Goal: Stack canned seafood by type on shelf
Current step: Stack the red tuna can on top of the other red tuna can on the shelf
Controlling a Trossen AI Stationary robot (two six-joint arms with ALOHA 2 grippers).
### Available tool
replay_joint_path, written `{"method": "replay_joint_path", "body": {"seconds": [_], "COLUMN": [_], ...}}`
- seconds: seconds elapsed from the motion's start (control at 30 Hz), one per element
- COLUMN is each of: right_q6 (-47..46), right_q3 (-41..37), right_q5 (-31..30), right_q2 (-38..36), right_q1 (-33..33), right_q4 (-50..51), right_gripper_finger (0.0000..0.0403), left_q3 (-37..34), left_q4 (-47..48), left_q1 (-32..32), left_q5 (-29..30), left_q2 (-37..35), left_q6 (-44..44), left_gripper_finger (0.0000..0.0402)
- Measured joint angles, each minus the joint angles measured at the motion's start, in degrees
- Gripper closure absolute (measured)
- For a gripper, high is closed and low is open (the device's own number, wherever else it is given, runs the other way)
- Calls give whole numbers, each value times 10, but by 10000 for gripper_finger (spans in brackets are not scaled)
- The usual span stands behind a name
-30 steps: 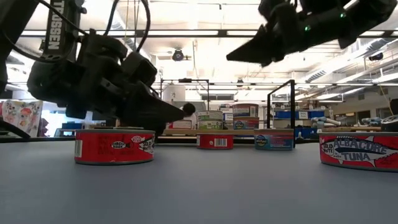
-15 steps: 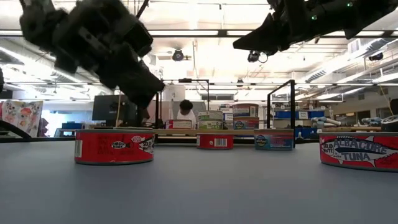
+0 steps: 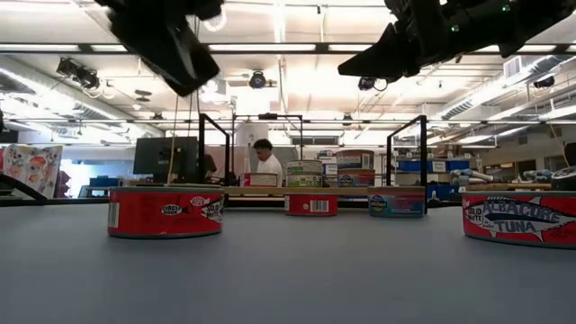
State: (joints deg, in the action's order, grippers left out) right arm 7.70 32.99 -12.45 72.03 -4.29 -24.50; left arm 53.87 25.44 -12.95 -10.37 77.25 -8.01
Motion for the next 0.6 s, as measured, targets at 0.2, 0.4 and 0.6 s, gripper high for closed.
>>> {"method": "replay_joint_path", "body": {"seconds": [0.2, 0.4, 0.6], "right_q6": [0, 0, 0], "right_q3": [0, 0, 0], "right_q5": [-1, -1, -1], "right_q2": [0, 0, 0], "right_q1": [0, 0, 0], "right_q4": [4, 7, 7], "right_gripper_finger": [396, 395, 395], "left_q3": [12, 12, 13], "left_q4": [47, 45, 32], "left_q1": [-69, -123, -153], "left_q5": [28, 103, 124], "left_q2": [0, 0, 52], "left_q6": [3, 6, 24], "left_gripper_finger": [391, 356, 317]}}
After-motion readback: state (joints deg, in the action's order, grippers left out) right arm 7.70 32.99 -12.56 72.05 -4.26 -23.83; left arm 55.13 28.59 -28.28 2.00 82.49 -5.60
